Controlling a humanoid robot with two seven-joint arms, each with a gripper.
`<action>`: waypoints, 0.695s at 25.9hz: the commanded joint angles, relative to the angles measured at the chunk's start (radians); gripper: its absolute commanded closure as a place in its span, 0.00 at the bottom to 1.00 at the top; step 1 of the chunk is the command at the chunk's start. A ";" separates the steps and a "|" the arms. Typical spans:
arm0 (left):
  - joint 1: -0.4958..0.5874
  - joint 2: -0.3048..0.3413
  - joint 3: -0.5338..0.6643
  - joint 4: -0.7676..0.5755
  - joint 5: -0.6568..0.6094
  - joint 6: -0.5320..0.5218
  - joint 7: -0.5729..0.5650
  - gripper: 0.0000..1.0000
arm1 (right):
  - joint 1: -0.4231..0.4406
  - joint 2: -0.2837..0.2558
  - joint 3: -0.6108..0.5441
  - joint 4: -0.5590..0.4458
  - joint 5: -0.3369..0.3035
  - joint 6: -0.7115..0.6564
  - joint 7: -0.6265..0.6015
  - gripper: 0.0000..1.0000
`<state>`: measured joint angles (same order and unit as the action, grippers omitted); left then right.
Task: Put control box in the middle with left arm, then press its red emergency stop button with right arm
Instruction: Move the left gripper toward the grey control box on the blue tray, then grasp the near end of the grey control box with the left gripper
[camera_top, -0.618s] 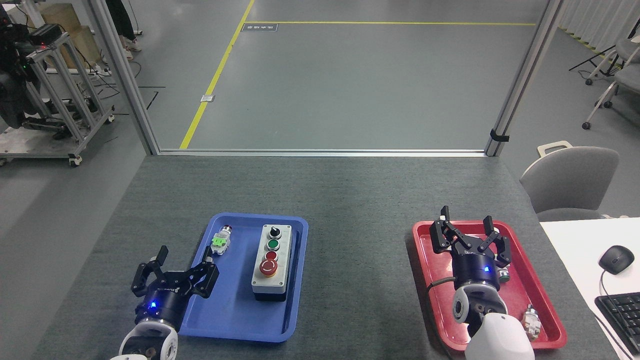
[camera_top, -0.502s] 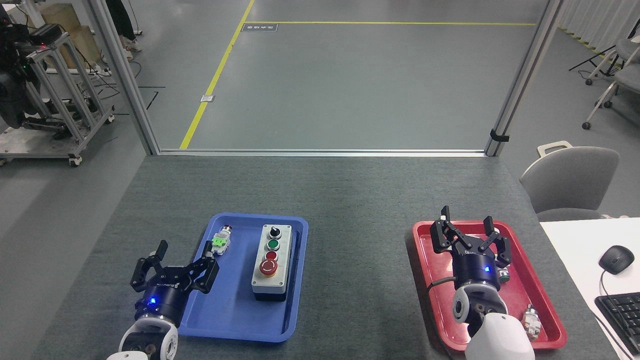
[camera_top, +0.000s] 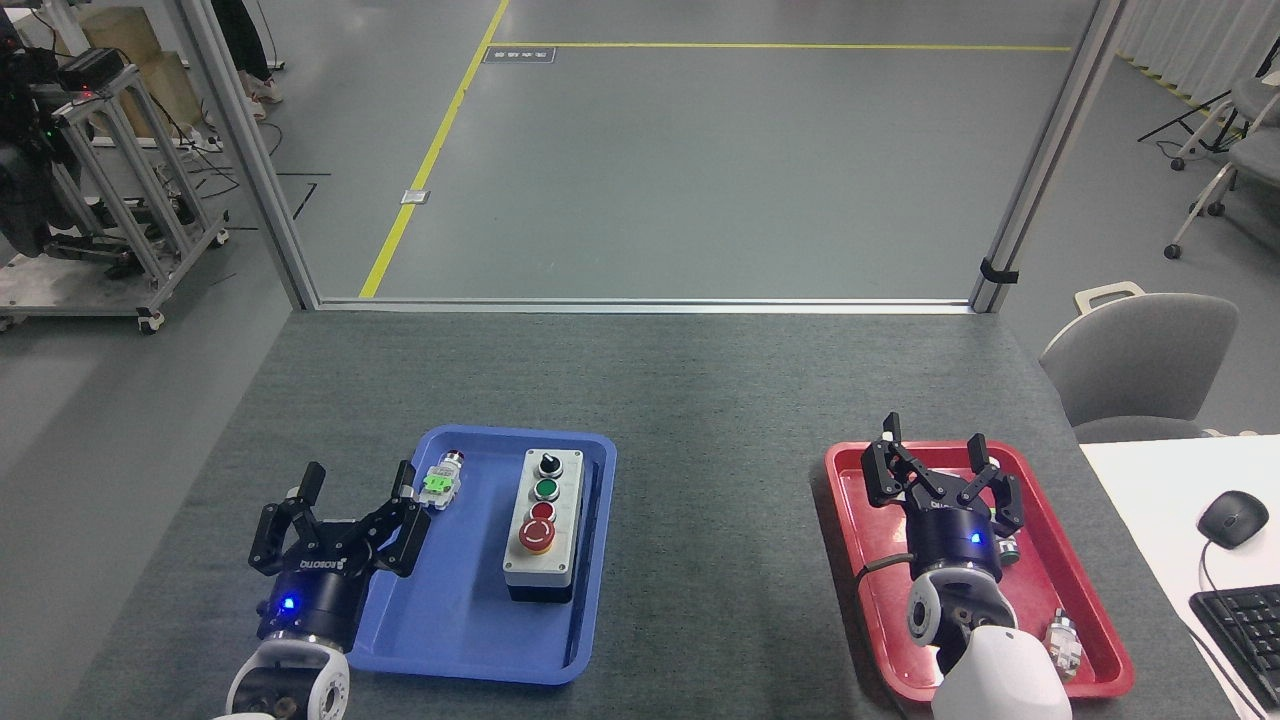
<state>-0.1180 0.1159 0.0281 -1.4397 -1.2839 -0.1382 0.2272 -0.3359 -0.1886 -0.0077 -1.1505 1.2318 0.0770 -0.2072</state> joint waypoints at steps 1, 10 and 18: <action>0.095 -0.021 -0.014 -0.088 0.009 -0.133 0.015 0.01 | 0.000 0.000 0.000 0.000 0.000 0.000 0.000 0.00; 0.129 -0.179 -0.234 -0.025 -0.339 0.115 0.031 0.01 | -0.002 -0.005 0.000 0.000 0.000 0.001 0.000 0.00; 0.024 -0.237 -0.277 0.209 -0.397 0.281 0.024 0.01 | 0.000 -0.017 0.000 0.000 0.000 0.001 0.002 0.00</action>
<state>-0.0513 -0.1086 -0.2420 -1.3070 -1.6695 0.0886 0.2528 -0.3364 -0.2028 -0.0076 -1.1505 1.2318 0.0776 -0.2058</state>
